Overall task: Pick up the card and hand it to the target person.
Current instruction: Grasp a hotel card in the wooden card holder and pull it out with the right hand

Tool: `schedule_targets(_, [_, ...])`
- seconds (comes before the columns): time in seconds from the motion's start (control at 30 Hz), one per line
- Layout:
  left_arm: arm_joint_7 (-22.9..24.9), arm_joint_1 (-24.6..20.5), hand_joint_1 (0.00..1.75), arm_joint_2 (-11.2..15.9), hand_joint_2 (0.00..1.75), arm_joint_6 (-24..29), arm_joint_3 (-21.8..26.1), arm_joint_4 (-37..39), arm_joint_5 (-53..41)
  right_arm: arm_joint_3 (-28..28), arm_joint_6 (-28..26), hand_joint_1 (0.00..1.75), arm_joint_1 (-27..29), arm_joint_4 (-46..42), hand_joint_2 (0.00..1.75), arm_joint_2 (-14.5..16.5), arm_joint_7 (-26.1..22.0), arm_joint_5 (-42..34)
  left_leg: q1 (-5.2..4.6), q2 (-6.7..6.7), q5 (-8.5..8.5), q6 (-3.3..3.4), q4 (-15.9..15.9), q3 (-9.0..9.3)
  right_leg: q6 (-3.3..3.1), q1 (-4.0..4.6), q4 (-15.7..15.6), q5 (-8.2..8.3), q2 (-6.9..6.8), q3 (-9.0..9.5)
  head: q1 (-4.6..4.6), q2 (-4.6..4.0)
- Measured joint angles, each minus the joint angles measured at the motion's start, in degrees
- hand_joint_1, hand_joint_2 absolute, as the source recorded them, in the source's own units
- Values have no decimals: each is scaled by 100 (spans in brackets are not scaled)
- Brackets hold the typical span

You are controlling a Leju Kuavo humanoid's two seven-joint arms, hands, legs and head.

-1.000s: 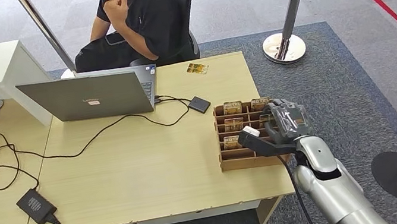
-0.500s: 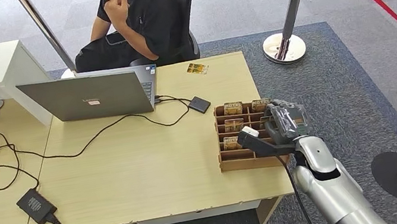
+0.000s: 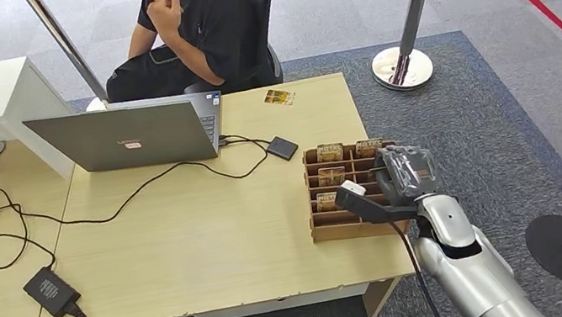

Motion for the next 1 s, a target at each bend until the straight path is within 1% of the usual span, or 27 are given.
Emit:
schedule_targets(0.1, [-14,0,0,0,0,0,3,0,1,0,-8,161,13,-37,175,-2,2,16,0,0,1,0,0,1,0,0,0,0,0,0,0,0])
schedule_targets(0.23, [-20,0,0,0,0,0,4,0,-5,0,-23,163,14,-69,175,-15,3,42,0,0,2,0,0,1,-1,0,0,1,0,1,0,0])
schedule_targets(0.63, [-54,-1,0,0,0,0,5,0,-25,0,-27,163,43,-162,175,-81,1,39,0,0,2,0,0,-1,-1,0,0,1,0,-1,0,0])
schedule_targets(0.73, [-61,-3,0,0,0,-3,4,0,-33,0,-26,161,60,-202,175,-105,1,27,0,-1,2,0,0,-1,-1,0,0,1,0,-2,0,1])
schedule_targets(1.0, [-89,-6,0,0,0,-23,3,0,-47,-11,93,158,230,-633,175,-261,-144,-186,0,0,2,0,0,-2,-1,0,0,1,0,-4,1,0])
